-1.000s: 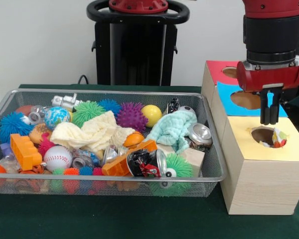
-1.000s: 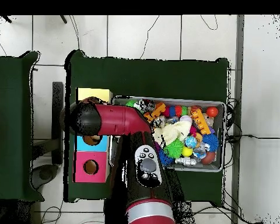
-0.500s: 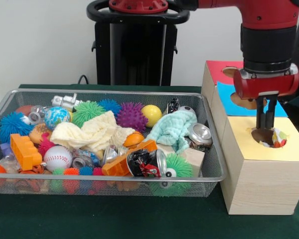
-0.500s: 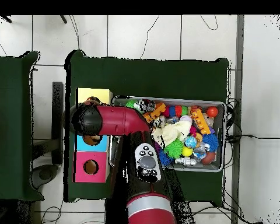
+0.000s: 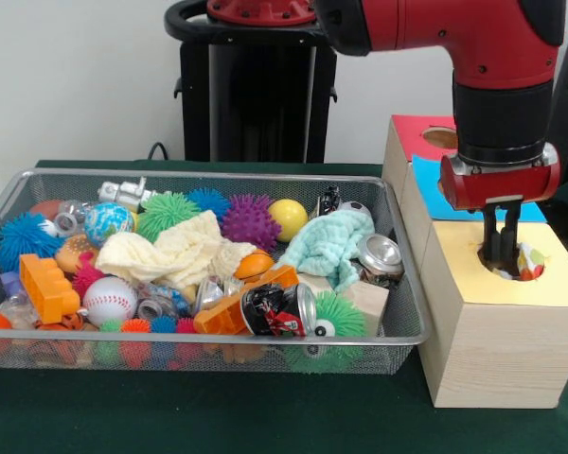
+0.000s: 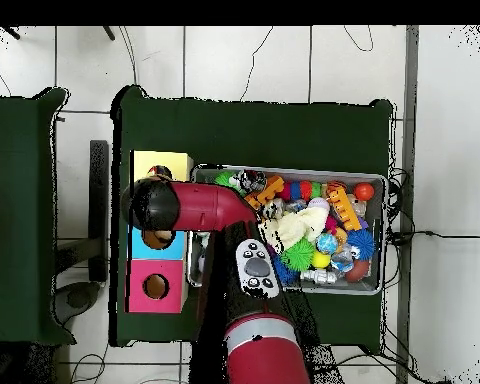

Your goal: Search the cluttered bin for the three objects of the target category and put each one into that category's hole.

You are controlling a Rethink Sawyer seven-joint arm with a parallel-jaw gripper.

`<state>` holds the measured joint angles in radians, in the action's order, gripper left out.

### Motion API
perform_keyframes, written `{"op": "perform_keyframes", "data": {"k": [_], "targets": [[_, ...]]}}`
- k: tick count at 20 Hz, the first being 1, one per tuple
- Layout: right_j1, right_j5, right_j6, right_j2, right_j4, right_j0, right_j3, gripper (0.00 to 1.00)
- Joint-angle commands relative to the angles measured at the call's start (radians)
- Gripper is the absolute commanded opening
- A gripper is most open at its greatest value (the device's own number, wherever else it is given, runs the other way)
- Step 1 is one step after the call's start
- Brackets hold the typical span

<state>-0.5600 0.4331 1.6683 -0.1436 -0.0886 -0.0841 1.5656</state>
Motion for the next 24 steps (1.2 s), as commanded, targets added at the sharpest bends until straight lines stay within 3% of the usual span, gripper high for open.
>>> {"op": "perform_keyframes", "data": {"k": [1, 10, 17, 24], "targets": [[0.066, -0.042, 0.109, -0.120, -0.020, -0.046, 0.046, 0.00], [0.060, -0.010, 0.118, -0.113, -0.017, -0.041, 0.021, 0.00], [-0.026, 0.118, 0.145, -0.072, -0.038, -0.016, 0.019, 0.00], [-0.053, 0.174, 0.163, -0.061, -0.052, -0.004, 0.006, 0.00]]}}
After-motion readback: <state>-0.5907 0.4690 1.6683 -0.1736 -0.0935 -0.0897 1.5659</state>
